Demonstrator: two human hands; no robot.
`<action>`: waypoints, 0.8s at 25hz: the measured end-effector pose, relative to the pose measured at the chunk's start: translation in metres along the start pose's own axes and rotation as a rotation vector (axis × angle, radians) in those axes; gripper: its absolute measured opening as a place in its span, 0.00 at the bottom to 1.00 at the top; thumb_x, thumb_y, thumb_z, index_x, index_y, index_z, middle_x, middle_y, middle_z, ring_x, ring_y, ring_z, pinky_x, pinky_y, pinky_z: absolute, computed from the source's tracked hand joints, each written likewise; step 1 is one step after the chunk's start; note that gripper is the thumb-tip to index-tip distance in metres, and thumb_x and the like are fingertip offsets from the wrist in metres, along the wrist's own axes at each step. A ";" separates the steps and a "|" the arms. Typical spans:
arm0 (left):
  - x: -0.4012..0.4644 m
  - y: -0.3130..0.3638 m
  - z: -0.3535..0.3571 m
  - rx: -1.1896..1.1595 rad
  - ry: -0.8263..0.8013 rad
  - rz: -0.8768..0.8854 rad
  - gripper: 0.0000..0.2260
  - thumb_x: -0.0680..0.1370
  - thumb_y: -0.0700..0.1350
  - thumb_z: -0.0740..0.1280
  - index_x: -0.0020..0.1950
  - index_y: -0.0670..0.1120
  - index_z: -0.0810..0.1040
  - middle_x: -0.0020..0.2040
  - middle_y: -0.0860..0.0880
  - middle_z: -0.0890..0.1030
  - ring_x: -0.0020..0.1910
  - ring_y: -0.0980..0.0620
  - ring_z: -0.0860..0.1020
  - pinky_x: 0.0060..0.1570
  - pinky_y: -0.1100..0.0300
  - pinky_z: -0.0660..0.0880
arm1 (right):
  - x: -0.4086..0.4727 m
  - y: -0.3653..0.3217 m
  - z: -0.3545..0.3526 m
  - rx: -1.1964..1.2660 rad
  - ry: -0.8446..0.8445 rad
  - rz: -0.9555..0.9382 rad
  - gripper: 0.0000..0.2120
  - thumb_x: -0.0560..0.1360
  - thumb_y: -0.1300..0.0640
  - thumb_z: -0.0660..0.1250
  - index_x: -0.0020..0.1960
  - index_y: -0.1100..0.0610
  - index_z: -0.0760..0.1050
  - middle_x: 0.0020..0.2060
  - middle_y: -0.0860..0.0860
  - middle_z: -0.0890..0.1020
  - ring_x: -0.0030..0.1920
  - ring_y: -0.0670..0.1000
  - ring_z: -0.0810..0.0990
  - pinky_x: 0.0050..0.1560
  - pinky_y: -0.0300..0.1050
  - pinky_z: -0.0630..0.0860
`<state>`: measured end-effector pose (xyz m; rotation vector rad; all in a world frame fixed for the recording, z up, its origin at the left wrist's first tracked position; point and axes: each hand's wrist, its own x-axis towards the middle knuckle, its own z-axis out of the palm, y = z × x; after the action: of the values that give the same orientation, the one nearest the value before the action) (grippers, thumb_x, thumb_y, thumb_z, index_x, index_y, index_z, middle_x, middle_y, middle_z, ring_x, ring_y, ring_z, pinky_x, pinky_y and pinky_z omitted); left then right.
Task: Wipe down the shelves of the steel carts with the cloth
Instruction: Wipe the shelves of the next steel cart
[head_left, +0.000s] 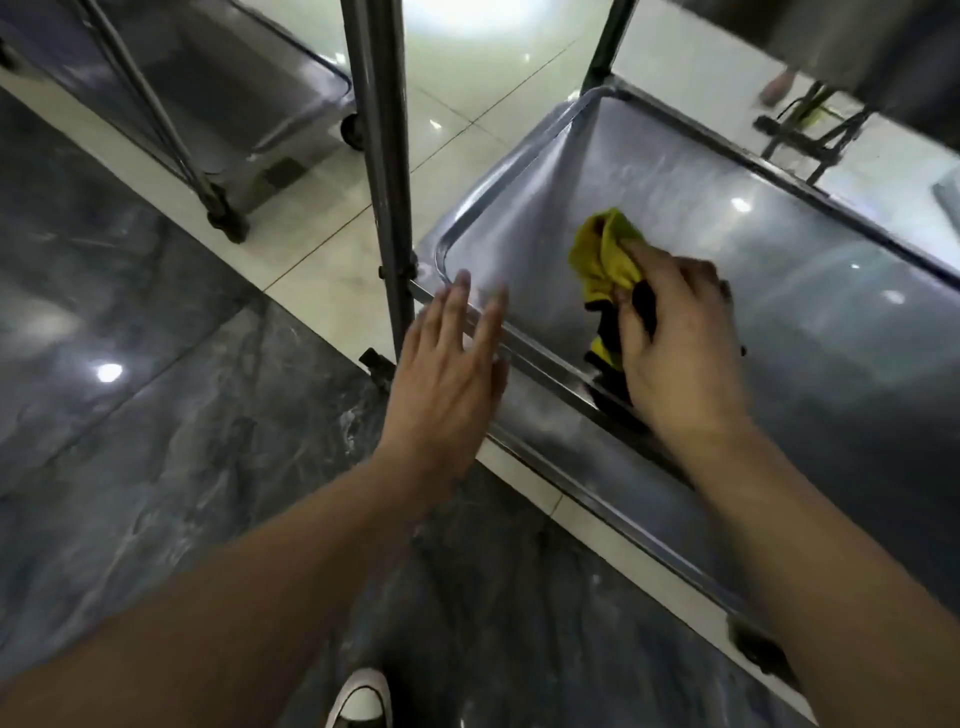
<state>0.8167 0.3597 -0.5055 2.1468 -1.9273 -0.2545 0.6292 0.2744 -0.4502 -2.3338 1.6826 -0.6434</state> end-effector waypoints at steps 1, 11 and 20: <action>0.012 -0.009 0.009 0.010 -0.010 -0.042 0.32 0.85 0.59 0.50 0.82 0.50 0.36 0.82 0.41 0.37 0.82 0.44 0.38 0.79 0.51 0.37 | 0.012 0.004 0.013 -0.004 -0.011 -0.008 0.23 0.81 0.53 0.62 0.76 0.49 0.68 0.66 0.58 0.75 0.64 0.61 0.73 0.65 0.60 0.73; 0.025 -0.036 0.031 -0.067 0.037 -0.064 0.41 0.80 0.71 0.43 0.82 0.44 0.37 0.83 0.44 0.37 0.81 0.49 0.35 0.81 0.47 0.47 | 0.086 0.041 0.081 -0.089 -0.307 -0.096 0.30 0.81 0.37 0.59 0.81 0.41 0.58 0.81 0.49 0.58 0.81 0.50 0.54 0.81 0.53 0.50; 0.028 -0.029 0.035 -0.108 0.071 -0.119 0.40 0.81 0.67 0.41 0.82 0.40 0.37 0.83 0.42 0.37 0.81 0.48 0.35 0.81 0.50 0.45 | 0.078 -0.015 0.112 -0.021 -0.355 -0.399 0.26 0.82 0.41 0.56 0.79 0.44 0.63 0.80 0.51 0.63 0.80 0.53 0.59 0.80 0.52 0.53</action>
<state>0.8373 0.3327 -0.5465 2.1722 -1.7098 -0.2939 0.7124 0.1958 -0.5254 -2.6291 1.0913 -0.2443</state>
